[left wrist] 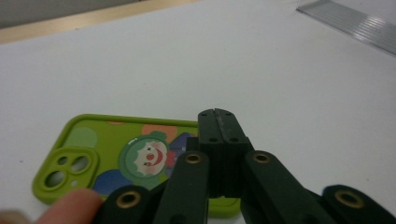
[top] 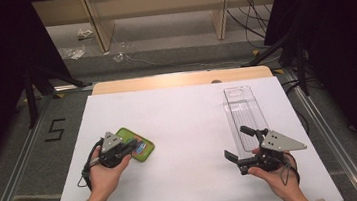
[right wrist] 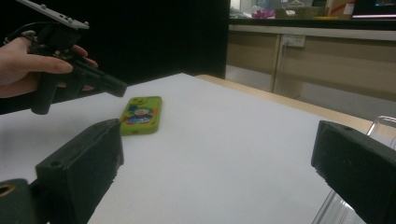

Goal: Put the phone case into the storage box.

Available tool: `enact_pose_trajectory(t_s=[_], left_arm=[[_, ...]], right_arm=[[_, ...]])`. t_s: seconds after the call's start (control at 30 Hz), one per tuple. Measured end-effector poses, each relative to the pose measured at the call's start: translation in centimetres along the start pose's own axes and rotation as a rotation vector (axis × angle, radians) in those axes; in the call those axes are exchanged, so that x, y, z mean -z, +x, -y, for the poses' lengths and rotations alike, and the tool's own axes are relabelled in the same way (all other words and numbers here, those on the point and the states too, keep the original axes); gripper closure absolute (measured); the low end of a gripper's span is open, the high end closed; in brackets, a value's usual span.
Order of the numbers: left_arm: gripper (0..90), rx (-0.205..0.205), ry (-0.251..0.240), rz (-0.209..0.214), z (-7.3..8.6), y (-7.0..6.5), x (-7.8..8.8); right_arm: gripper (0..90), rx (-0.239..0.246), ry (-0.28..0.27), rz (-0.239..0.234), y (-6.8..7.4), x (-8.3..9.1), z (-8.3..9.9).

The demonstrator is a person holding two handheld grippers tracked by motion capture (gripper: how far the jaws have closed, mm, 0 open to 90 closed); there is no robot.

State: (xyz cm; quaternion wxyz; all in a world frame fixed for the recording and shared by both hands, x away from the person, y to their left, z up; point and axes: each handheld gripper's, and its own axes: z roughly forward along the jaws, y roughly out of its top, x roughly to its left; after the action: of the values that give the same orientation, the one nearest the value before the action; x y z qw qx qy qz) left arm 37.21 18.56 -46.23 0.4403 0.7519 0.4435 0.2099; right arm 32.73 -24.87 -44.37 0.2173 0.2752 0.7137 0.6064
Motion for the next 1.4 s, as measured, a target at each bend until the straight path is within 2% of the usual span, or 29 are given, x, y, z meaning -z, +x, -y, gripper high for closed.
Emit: enact_pose_trajectory(t_s=[0.1, 0.2, 0.23, 0.53, 0.73, 1.07, 1.4], left_arm=[[89.8, 0.009, 0.040, 0.013, -0.5, -0.3, -1.1], [89.8, 0.007, 0.073, 0.001, -1.0, -0.7, -2.4], [89.8, 0.003, 0.093, -0.008, -1.3, -0.8, -3.4], [89.8, -0.003, 0.139, -0.028, -2.2, -1.2, -6.2], [89.8, 0.009, 0.173, -0.029, -2.2, -1.3, -7.6], [89.9, -0.003, 0.219, -0.024, -1.9, -1.4, -8.5], [89.8, -0.030, 0.248, -0.011, -1.7, -1.7, -7.9]], right_arm=[[3.3, 0.001, -0.001, 0.000, 0.0, 0.0, 0.0], [3.3, -0.001, 0.002, 0.000, 0.0, 0.0, 0.0], [3.3, -0.001, 0.000, 0.001, -0.1, 0.0, 0.0], [3.3, -0.001, 0.006, 0.000, 0.0, 0.0, 0.1], [3.3, 0.001, 0.009, 0.003, 0.0, 0.0, 0.1], [3.3, 0.002, 0.012, 0.000, 0.0, -0.1, 0.1], [3.3, 0.002, 0.012, -0.001, 0.0, 0.0, 0.1]])
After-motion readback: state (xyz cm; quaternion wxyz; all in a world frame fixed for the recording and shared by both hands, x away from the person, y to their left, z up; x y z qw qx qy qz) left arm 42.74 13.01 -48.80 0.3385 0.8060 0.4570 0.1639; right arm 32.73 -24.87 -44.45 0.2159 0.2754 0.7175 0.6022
